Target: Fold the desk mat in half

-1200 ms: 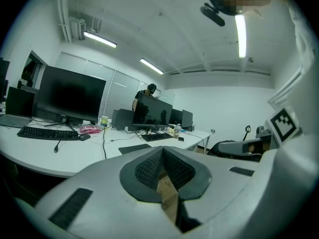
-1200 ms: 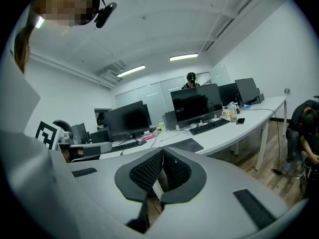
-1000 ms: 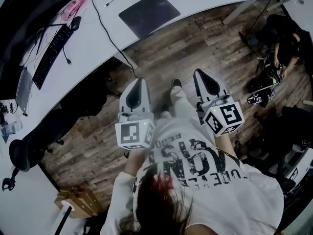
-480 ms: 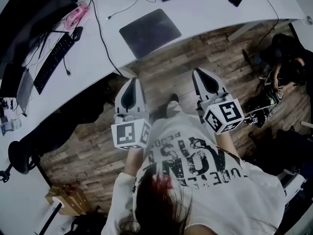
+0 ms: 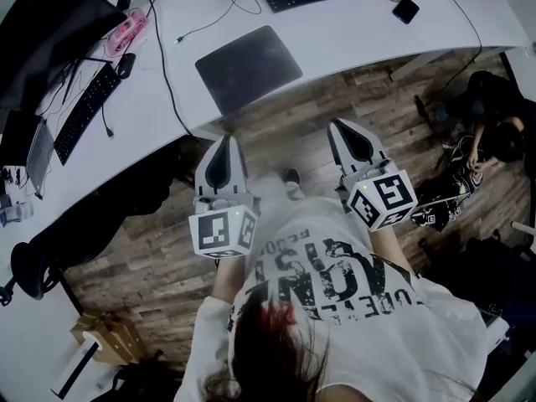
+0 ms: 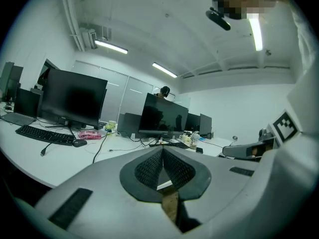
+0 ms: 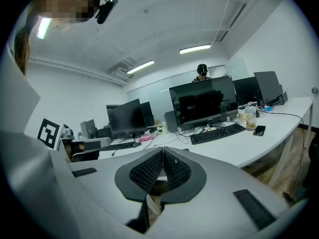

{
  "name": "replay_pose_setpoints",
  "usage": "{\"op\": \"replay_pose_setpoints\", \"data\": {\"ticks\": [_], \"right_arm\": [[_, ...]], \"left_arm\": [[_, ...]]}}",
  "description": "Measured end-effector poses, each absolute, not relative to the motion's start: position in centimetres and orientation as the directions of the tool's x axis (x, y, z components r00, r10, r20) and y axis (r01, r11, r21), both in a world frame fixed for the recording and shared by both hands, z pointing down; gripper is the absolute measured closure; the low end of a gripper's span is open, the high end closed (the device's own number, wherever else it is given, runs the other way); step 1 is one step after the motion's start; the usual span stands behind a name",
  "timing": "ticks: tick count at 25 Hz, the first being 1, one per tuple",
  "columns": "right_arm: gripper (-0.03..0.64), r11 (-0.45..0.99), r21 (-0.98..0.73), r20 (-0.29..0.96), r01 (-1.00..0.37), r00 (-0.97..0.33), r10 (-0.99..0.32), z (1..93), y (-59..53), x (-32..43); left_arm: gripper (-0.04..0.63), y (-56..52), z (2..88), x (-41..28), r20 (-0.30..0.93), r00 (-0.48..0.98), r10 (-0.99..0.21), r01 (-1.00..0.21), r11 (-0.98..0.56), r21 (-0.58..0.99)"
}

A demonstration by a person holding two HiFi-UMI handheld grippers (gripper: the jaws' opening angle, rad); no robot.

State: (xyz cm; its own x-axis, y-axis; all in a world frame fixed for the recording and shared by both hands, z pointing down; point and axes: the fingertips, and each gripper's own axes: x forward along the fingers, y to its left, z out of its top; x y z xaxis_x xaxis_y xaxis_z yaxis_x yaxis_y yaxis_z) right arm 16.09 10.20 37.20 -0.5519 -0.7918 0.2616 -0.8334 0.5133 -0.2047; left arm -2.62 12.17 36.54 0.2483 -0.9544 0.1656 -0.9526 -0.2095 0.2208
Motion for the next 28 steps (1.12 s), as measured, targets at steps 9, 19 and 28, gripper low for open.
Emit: {"op": "replay_pose_setpoints", "data": {"ticks": [9,19,28], "right_arm": [[0.615,0.491,-0.241,0.292,-0.837,-0.545,-0.786,38.7,9.0,16.4],[0.615,0.481,-0.282,0.310,-0.830,-0.553,-0.773,38.5,2.7,13.6],[0.615,0.491,-0.279,0.338,-0.825,-0.563,-0.754,39.1,-4.0,11.0]], "left_arm": [[0.592,10.5,37.1,-1.6,0.196,0.265,-0.944,-0.949,-0.220,0.225],[0.592,4.3,37.7,-5.4,0.224,0.230,-0.947,-0.955,-0.175,0.240],[0.594,-1.8,38.4,-7.8,0.242,0.212,-0.947,-0.956,-0.150,0.251]]}}
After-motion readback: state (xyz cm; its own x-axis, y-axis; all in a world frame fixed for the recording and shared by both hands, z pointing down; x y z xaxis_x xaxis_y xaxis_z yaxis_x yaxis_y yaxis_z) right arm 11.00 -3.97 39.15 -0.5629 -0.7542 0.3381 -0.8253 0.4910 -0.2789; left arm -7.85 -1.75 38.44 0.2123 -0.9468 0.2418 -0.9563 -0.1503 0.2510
